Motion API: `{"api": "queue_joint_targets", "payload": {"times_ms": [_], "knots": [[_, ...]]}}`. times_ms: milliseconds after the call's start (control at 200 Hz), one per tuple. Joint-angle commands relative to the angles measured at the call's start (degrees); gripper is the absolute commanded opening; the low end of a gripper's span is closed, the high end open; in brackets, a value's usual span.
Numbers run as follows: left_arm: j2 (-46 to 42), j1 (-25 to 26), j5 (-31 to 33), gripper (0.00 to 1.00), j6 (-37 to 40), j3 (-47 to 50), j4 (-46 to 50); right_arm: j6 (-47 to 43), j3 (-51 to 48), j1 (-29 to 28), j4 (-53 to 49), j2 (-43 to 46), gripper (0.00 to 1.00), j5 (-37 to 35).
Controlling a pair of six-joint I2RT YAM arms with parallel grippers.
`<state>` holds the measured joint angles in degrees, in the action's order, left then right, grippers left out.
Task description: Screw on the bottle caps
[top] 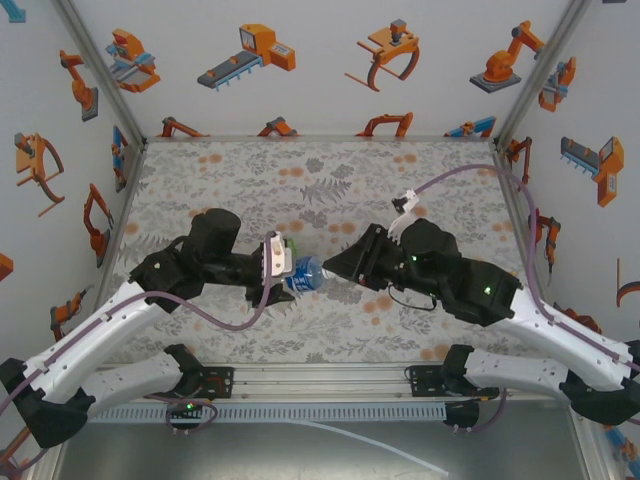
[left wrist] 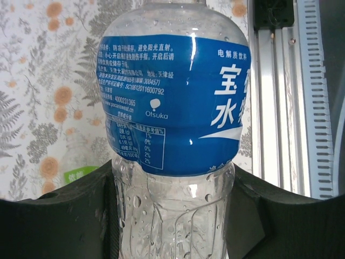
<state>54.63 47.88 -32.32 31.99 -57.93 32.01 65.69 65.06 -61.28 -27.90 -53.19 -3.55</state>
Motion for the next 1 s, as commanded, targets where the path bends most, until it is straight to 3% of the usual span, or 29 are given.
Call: {"api": "queue_joint_targets", "payload": {"times_ms": [0, 250, 360, 496, 996], "knots": [[-1.15, 0.5, -5.89, 0.0, 1.51, -0.87, -2.6, -20.18, 4.71, -0.43, 1.85, -0.62, 0.41, 1.41], [-2.4, 0.55, -8.95, 0.0, 0.58, -1.37, 0.47, -55.18, 6.24, -0.44, 7.4, 1.45, 0.49, 19.54], [-3.03, 0.55, -10.25, 0.0, -0.1, -1.41, 1.53, -69.6, 8.71, -0.45, 2.41, 0.83, 0.51, 27.12], [-3.53, 0.55, -11.8, 0.0, -0.77, -1.42, 2.01, -81.19, 12.34, -0.44, -5.43, -1.61, 0.52, 32.27], [-3.54, 0.64, -12.24, 0.0, -0.97, -1.3, 2.13, -84.06, 9.21, -0.48, -3.7, -2.11, 0.46, 32.55]]}}
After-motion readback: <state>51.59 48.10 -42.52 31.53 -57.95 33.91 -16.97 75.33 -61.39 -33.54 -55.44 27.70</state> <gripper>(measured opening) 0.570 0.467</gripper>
